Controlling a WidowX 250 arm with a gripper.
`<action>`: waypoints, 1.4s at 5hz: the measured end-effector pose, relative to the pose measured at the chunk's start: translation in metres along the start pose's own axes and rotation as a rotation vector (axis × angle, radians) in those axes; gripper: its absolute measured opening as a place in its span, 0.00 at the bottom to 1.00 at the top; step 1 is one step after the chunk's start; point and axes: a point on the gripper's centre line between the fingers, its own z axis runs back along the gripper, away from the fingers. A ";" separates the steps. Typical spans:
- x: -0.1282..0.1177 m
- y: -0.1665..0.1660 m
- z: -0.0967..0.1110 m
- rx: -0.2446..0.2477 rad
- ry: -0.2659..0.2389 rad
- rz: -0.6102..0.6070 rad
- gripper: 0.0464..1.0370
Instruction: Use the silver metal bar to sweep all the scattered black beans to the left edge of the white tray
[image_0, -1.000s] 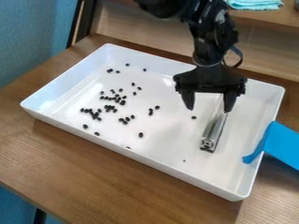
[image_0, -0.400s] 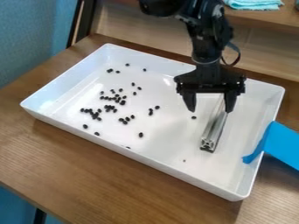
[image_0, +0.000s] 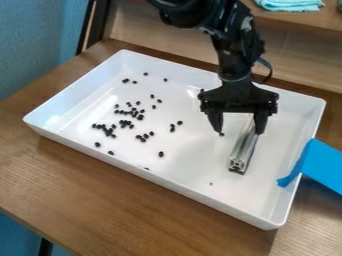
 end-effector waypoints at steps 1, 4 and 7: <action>-0.001 0.001 -0.001 0.003 -0.002 0.004 0.62; 0.008 0.037 -0.004 0.051 -0.007 0.026 0.28; 0.024 0.135 0.008 0.143 -0.005 -0.039 0.28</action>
